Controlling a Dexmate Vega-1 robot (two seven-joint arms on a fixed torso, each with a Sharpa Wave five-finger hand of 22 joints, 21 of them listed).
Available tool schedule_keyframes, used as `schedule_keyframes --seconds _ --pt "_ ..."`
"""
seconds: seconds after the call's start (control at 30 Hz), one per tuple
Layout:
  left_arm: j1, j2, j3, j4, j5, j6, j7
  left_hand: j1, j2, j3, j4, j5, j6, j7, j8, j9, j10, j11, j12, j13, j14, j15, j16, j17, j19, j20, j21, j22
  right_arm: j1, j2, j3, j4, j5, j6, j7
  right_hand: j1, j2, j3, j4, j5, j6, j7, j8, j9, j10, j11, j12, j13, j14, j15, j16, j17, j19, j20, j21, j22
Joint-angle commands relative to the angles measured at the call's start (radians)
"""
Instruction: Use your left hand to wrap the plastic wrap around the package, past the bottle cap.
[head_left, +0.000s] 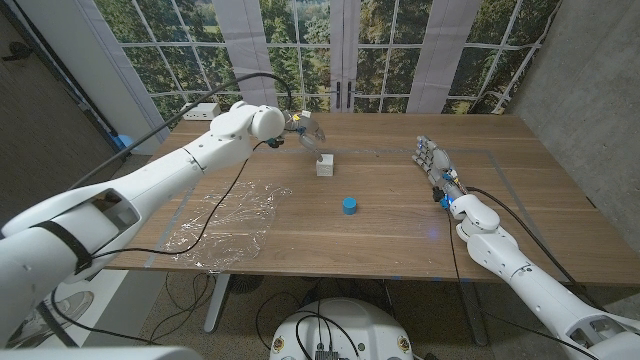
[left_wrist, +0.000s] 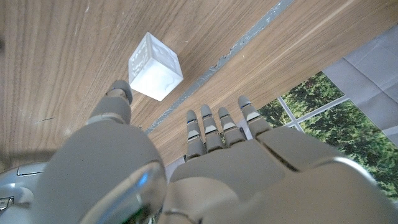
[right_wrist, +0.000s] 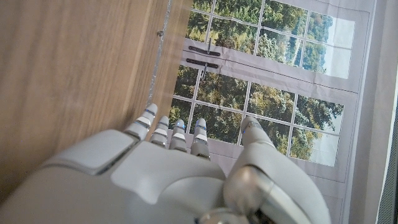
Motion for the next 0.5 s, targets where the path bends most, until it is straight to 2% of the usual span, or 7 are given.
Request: schedule_keyframes --seconds 0.03,0.5 --pt "-0.028 -0.034 0.046 0.034 0.044 0.008 -0.031 0.012 0.002 -0.006 0.000 0.005 0.005 0.004 -0.003 0.006 0.006 0.005 0.000 0.005 0.001 0.004 0.000 0.001 -0.007 0.008 -0.005 0.005 0.002 0.005 0.004 0.016 0.007 0.007 0.007 0.001 0.003 0.000 -0.001 0.001 0.012 -0.001 -0.004 0.004 0.007 0.006 0.006 0.002 0.005 0.002 0.006 0.005 0.000 0.007 0.005 0.006" --pt "-0.031 -0.065 0.079 0.070 0.073 0.008 -0.015 0.017 0.009 -0.014 0.003 0.006 0.009 0.006 -0.007 0.006 0.006 0.004 -0.003 0.008 0.000 0.002 -0.001 0.002 -0.005 0.007 -0.005 0.005 -0.006 0.000 0.016 0.025 0.023 0.006 0.018 0.000 0.004 0.000 -0.001 0.001 0.013 -0.001 -0.006 0.005 0.009 0.006 0.005 0.002 0.007 0.003 0.007 0.005 0.001 0.008 0.005 0.006"
